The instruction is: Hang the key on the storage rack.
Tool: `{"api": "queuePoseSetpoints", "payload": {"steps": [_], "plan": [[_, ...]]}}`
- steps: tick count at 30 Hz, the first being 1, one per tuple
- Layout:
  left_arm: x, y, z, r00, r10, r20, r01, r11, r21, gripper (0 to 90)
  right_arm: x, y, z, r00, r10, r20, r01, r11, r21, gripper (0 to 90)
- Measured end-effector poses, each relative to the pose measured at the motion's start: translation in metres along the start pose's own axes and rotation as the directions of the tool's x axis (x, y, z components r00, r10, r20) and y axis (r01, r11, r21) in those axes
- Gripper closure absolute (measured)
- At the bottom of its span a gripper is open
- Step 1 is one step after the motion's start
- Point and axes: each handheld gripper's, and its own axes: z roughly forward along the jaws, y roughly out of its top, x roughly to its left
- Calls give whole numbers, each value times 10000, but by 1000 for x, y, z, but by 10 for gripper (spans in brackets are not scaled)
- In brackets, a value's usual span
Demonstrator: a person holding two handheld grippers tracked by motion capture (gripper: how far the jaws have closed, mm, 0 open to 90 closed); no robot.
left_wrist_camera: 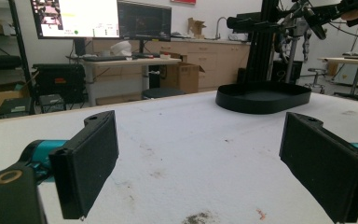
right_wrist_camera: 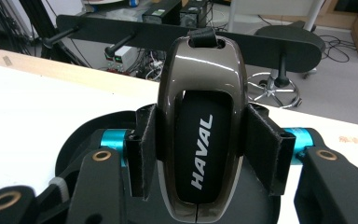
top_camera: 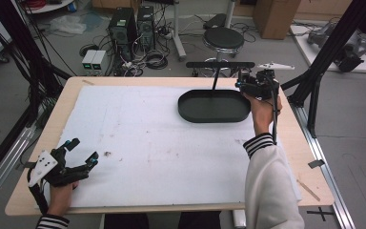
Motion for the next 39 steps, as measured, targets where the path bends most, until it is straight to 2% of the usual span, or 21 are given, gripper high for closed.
{"api": "queuePoseSetpoints", "payload": {"steps": [16, 26, 31, 39], "plan": [[0, 0, 0, 10000, -47, -18, 47, 10000, -19, 121, 7, 3, 7, 9998, 104, -168, -105, 9999, -82, 479], [0, 0, 0, 10000, -39, -15, 39, 10000, -13, 121, 11, 9, 15, 9997, -31, -226, 28, 9999, -133, 480], [0, 0, 0, 10000, -53, -9, 53, 10000, -13, 121, 10, 11, 18, 9995, 116, -286, -123, 9996, -242, 479], [0, 0, 0, 10000, -64, -13, 64, 10000, -12, 121, 11, 15, 21, 9996, -31, -294, 24, 9997, -256, 480]]}}
